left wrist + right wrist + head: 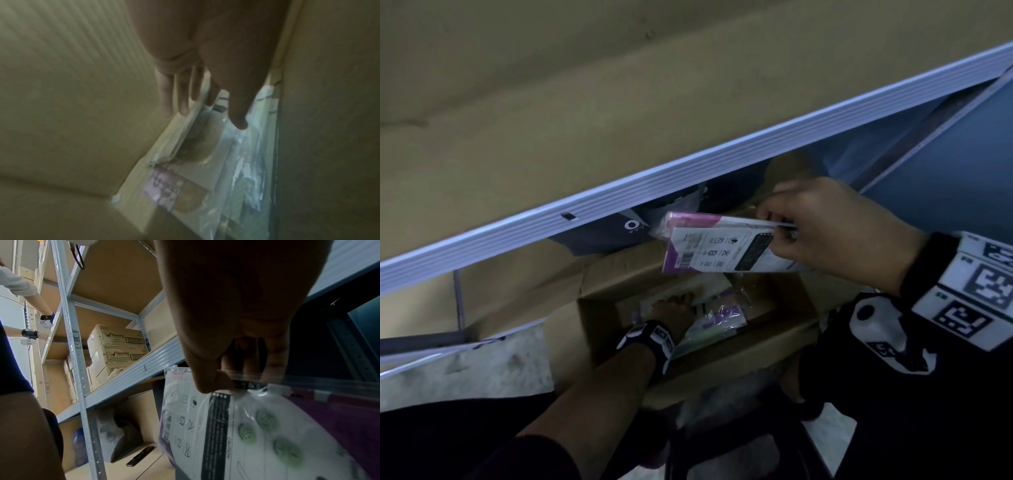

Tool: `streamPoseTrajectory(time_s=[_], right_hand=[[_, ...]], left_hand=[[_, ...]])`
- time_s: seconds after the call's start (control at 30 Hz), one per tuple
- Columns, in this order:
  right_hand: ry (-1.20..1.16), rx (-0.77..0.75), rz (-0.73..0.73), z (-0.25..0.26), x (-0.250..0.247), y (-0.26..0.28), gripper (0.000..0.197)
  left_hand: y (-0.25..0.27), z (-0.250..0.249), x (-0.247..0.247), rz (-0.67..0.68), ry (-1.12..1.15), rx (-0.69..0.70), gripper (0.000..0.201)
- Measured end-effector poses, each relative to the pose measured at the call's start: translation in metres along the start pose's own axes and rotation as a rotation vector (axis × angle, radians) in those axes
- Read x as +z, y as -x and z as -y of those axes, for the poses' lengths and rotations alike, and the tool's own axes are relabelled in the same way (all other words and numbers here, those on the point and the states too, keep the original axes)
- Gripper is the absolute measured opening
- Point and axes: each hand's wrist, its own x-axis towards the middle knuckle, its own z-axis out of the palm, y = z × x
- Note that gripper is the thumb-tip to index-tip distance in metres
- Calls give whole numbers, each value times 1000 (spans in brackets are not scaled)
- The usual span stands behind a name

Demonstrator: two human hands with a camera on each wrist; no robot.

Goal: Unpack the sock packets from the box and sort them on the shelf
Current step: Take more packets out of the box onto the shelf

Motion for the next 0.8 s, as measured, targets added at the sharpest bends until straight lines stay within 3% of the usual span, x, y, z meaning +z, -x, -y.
streamPoseTrajectory(time_s=[0.27, 0.37, 0.43, 0.57, 0.67, 0.8], right_hand=[[-11, -24, -10, -3, -1, 0, 17], [-10, -18, -10, -4, -1, 1, 12], [-10, -15, -7, -4, -1, 1, 12], [10, -4, 14, -1, -4, 0, 16], [32, -10, 22, 3, -6, -2, 19], [57, -16, 36, 12, -9, -1, 26]], left_hand=[[-16, -7, 14, 29, 54, -109, 60], [-20, -9, 21, -53, 49, -111, 51], [-20, -11, 22, -98, 46, -85, 55], [-23, -9, 30, -142, 60, -102, 58], [-20, 4, 19, -139, 84, -99, 49], [-8, 23, 3, -281, 286, 5, 49]])
